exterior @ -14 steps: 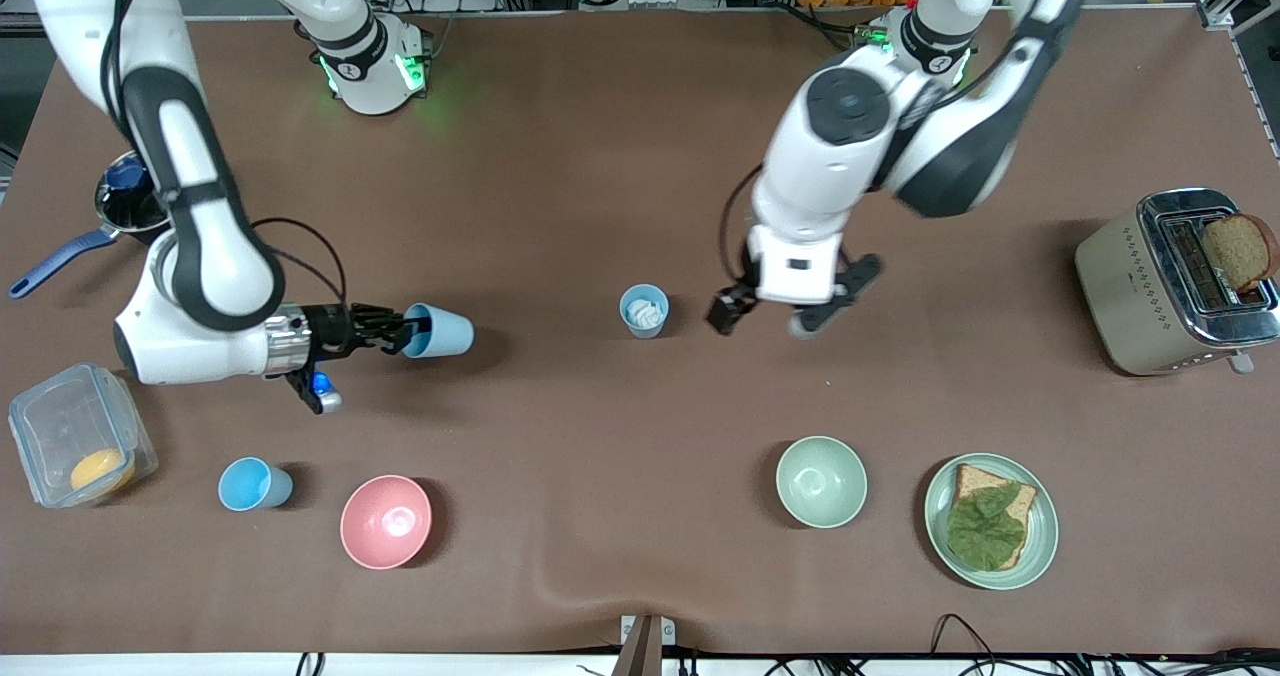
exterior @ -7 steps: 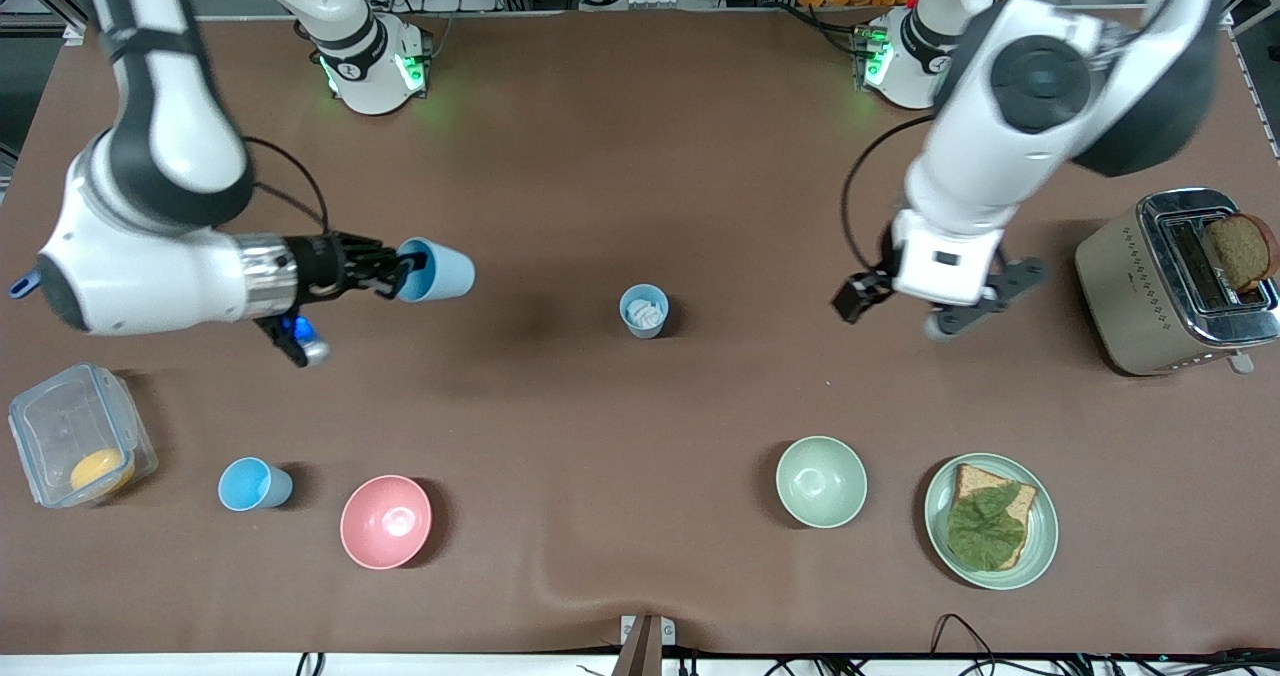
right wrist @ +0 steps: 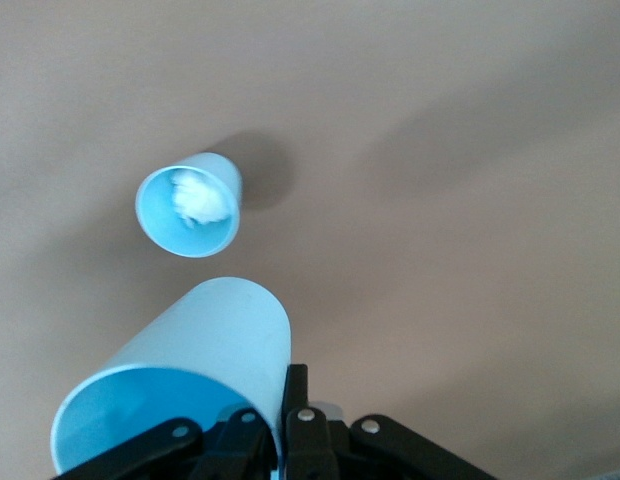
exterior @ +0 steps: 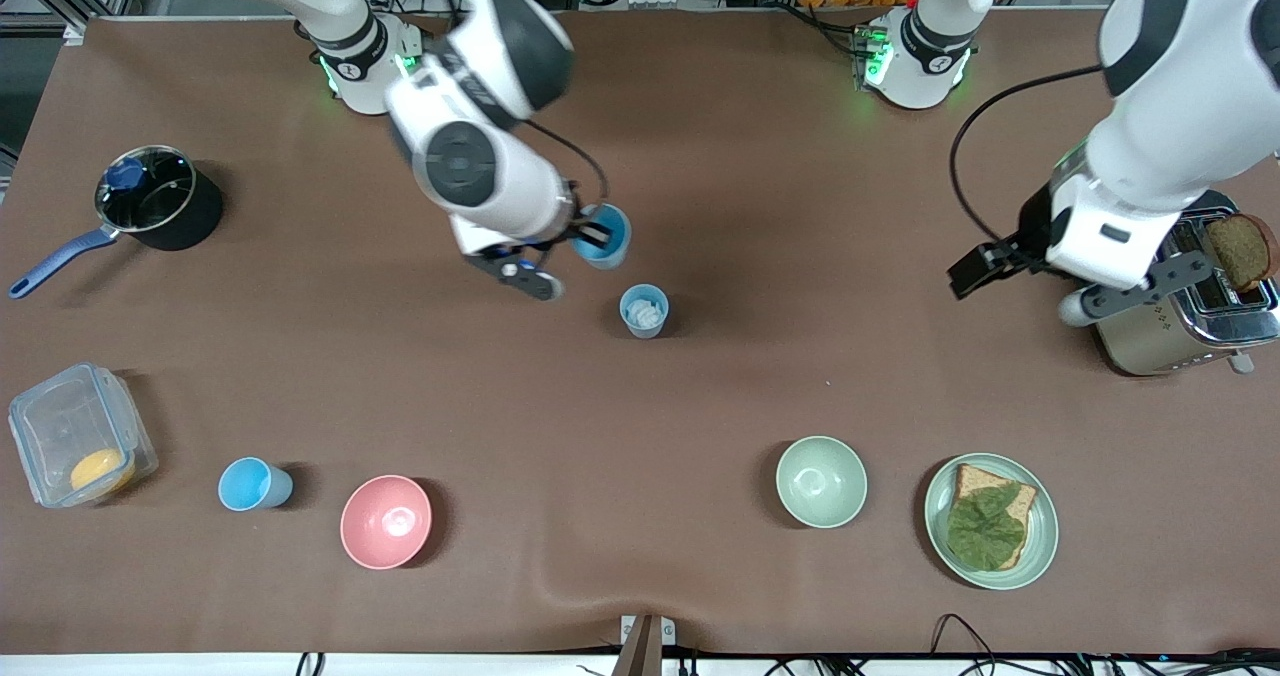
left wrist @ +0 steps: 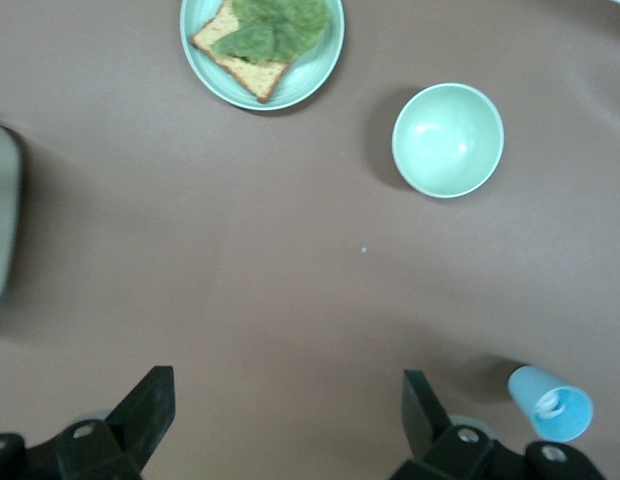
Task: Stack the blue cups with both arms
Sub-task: 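Withdraw the left gripper while the right gripper carries its cup over, then lower the right gripper's cup into the placed cup and open it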
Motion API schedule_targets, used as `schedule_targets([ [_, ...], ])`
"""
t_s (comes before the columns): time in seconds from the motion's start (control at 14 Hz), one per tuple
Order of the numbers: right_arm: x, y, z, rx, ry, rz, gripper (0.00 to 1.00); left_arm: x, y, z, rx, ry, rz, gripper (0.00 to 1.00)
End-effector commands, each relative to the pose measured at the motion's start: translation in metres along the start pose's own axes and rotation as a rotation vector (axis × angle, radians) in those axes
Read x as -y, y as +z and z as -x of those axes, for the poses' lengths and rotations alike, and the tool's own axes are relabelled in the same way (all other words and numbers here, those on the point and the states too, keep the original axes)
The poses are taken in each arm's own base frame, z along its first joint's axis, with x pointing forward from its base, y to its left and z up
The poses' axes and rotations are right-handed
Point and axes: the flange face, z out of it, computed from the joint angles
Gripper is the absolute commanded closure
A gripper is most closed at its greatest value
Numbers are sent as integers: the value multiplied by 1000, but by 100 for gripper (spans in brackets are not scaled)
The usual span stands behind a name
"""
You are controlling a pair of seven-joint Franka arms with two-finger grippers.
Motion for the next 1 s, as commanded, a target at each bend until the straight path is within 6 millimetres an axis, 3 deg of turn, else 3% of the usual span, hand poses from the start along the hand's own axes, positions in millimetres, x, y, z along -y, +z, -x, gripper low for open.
schedule_targets([
  [0.0, 24, 23, -3, -59, 27, -16, 100, 15, -41, 20, 30, 52, 8, 0],
  [0.14, 27, 27, -3, -97, 10, -9, 100, 29, -55, 21, 28, 75, 11, 0],
  [0.29, 31, 29, -8, -112, 8, -34, 100, 57, -53, 12, 70, 144, 5, 0],
  [0.57, 34, 45, -16, -146, -8, -26, 100, 82, -58, 7, 79, 149, 19, 0],
  [0.71, 38, 66, -26, -160, -11, -27, 100, 87, -65, 13, 81, 154, 20, 0],
  [0.93, 45, 87, -21, -164, -33, -20, 100, 88, -62, 13, 87, 153, 18, 0],
])
